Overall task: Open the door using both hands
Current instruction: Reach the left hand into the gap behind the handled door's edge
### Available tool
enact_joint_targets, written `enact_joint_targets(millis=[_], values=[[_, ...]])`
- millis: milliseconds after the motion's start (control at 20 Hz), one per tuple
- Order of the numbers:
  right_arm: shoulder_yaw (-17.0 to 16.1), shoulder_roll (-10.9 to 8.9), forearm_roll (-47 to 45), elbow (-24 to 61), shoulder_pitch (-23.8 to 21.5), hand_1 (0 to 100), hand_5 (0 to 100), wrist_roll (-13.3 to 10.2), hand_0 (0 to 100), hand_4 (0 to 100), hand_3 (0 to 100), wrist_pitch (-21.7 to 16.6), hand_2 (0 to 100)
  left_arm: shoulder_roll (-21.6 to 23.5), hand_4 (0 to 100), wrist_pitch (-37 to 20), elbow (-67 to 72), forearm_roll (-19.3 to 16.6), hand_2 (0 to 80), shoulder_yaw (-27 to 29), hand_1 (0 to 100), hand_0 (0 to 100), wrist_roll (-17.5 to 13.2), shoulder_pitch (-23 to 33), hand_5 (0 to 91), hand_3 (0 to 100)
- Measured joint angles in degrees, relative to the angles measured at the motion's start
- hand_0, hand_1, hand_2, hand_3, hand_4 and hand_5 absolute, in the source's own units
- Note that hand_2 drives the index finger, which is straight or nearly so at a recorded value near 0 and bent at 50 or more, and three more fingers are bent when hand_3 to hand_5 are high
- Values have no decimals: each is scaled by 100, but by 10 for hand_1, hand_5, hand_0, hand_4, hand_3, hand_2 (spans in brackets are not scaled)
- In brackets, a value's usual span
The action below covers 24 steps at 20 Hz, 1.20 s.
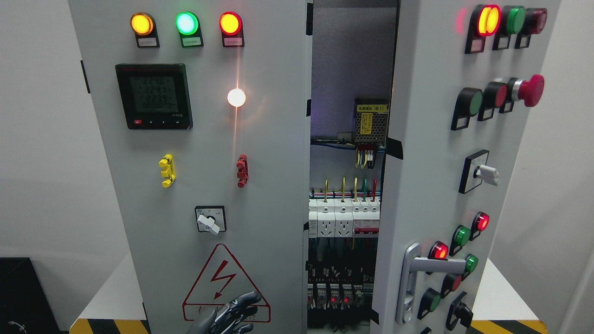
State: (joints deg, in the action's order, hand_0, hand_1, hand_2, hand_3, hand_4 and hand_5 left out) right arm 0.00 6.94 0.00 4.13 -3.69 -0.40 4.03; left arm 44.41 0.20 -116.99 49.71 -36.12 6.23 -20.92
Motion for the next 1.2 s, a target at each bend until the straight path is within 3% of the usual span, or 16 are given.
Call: enact_joint_targets(millis=[301, 802, 1203], values=[[0, 0, 0, 0, 0, 0, 0, 0, 0, 0, 0, 0, 0, 142, 0, -8, -152, 544, 0, -158, 0, 0, -9, -929, 0, 0], [0, 0, 0, 0, 0, 0, 0, 0, 0, 0, 0, 0, 0, 124, 0, 15, -258, 890, 0, -595, 0, 0, -31, -2306, 0, 0], [0, 0, 0, 0, 0, 0, 0, 0, 0, 0, 0, 0, 0, -69, 0, 400, -241, 1446, 0, -906, 0, 0, -3, -3226, 0, 0]])
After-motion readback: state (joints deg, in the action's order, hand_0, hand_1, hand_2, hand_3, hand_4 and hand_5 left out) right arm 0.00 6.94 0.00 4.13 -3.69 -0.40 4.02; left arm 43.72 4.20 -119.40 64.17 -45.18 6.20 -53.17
